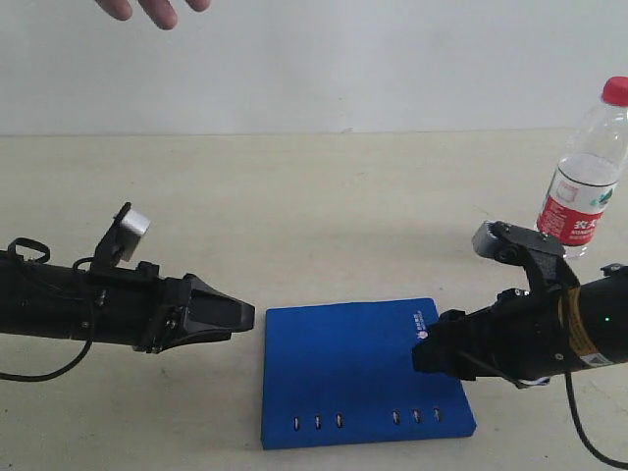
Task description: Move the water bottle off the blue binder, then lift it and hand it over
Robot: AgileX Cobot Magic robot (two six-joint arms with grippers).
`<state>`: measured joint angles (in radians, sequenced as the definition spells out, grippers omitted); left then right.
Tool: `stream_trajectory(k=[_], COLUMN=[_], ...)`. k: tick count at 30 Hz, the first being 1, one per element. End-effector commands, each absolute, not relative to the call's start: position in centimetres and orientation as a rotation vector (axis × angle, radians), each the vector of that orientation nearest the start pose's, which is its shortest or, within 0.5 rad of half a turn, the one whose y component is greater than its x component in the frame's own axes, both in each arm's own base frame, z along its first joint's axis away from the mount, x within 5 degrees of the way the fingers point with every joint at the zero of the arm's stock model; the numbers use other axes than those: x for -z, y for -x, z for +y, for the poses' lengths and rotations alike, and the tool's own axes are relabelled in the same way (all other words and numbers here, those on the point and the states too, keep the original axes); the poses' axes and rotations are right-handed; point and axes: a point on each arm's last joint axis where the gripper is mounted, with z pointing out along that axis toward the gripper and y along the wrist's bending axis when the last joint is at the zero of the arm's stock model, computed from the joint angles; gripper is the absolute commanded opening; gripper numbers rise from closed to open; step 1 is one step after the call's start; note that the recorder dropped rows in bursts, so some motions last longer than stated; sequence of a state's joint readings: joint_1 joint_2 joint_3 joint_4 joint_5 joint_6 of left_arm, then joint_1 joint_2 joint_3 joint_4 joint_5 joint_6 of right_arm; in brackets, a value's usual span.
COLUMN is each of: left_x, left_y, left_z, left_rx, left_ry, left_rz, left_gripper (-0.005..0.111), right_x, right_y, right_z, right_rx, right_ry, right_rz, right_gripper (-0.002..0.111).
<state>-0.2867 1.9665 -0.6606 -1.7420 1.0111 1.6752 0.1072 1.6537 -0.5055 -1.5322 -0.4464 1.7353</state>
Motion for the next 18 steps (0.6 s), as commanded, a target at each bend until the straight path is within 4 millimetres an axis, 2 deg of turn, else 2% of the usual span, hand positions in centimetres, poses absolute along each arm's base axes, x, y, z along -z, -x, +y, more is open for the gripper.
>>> stream_trajectory(k=[1, 7, 12, 13, 18], left_x=[-10.3, -10.3, -10.3, -10.3, -10.3], left_y=[-24.7, -24.7, -24.7, -24.7, -24.7], left_z=[-15.5, -15.5, -15.5, -15.5, -15.5], left_rx=[1.485, 1.485, 1.485, 1.485, 1.485], left_ry=[-0.507, -0.507, -0.507, -0.507, -0.507], left_rz=[2.378, 2.378, 2.378, 2.378, 2.378], left_gripper=[0.058, 0.058, 0.058, 0.058, 0.058], right_x=[-11.1, -10.9, -12.9, -13.9, -14.0], right_y=[-24.7, -24.4, -23.6, -23.2, -23.3], right_z=[6.4, 9.0, 10.4, 10.9, 10.9], right_rx=[-0.703, -1.152, -1.48, -1.622, -1.62], right_ry=[-0.037, 0.158, 0.335, 0.391, 0.377], right_rz=[2.64, 2.563, 2.349, 2.235, 2.227], right_gripper=[0.065, 0.065, 0.065, 0.065, 0.065])
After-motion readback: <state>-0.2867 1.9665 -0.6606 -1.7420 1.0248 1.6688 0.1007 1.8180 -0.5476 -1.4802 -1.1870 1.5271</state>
